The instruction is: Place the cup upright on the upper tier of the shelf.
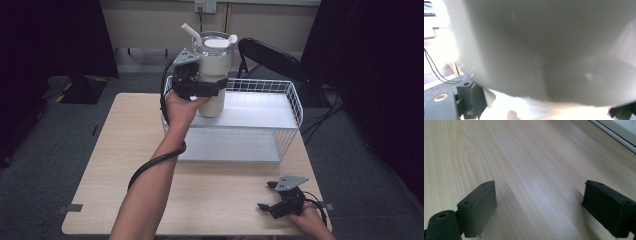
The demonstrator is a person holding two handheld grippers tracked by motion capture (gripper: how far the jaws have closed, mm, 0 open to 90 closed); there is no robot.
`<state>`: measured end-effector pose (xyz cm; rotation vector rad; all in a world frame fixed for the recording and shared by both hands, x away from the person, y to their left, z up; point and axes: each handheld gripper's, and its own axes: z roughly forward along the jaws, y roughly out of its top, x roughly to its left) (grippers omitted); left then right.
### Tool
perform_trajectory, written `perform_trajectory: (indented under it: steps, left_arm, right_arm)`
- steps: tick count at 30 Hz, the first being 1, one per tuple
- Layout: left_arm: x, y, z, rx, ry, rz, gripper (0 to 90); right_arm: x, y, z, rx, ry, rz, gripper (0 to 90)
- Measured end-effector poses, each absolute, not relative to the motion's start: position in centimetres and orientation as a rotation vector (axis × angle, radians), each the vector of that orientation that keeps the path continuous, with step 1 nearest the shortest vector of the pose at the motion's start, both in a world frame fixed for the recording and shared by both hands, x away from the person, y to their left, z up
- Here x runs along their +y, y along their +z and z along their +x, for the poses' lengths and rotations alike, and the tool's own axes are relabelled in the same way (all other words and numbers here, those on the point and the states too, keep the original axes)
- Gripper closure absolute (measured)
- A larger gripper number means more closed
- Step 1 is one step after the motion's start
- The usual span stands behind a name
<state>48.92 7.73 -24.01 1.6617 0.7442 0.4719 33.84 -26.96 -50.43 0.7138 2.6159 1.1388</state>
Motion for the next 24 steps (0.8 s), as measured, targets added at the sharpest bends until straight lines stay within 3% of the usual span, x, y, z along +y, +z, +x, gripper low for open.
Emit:
perform_trajectory:
  steps: [24]
  left_arm:
    - [6.0, -25.5, 50.6, 0.759, 0.499, 1.667, 10.3]
  right_arm:
    - [-27.0, -50.4, 33.8, 2.616, 1.139, 0.713, 11.1]
